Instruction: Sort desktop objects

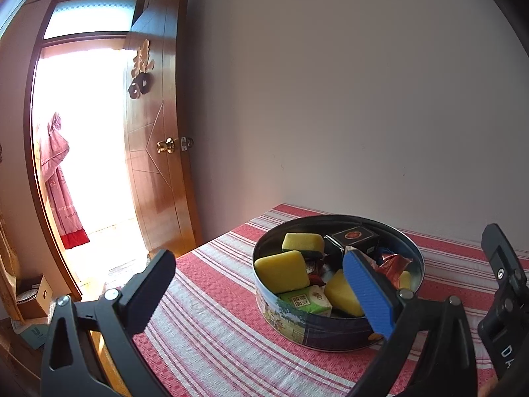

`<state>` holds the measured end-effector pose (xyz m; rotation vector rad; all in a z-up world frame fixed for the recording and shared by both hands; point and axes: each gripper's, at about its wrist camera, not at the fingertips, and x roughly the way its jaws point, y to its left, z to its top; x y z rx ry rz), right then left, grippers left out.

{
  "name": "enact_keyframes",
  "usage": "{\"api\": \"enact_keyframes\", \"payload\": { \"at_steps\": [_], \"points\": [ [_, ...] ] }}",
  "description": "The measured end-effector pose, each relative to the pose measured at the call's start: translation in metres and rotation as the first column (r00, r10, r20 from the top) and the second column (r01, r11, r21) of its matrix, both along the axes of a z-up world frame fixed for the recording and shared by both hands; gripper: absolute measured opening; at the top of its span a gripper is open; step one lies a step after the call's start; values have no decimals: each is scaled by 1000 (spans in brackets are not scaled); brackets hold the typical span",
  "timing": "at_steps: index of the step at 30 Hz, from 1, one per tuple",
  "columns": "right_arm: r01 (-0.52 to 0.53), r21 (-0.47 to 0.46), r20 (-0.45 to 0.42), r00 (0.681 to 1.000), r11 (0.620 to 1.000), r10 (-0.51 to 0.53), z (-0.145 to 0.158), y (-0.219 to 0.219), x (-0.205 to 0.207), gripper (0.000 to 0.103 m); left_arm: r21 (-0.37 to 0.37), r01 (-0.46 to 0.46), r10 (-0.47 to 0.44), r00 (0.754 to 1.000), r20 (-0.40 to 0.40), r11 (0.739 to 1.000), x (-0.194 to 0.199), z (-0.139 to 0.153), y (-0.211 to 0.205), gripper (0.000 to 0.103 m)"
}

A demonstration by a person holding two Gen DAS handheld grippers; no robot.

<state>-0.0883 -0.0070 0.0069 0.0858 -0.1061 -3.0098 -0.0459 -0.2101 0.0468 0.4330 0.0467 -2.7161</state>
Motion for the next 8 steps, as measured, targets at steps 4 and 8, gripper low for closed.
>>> {"api": "enact_keyframes", "payload": {
  "at_steps": [4,8],
  "points": [
    [-2,-13,3,1000,1000,2,0,3,-1,102,11,11,-11,1000,7,1000,-1,0,0,103],
    [2,-18,7,1000,1000,-2,0,5,-2,102,-8,25,-25,1000,16,1000,-3,-1,5,103]
  ]
}}
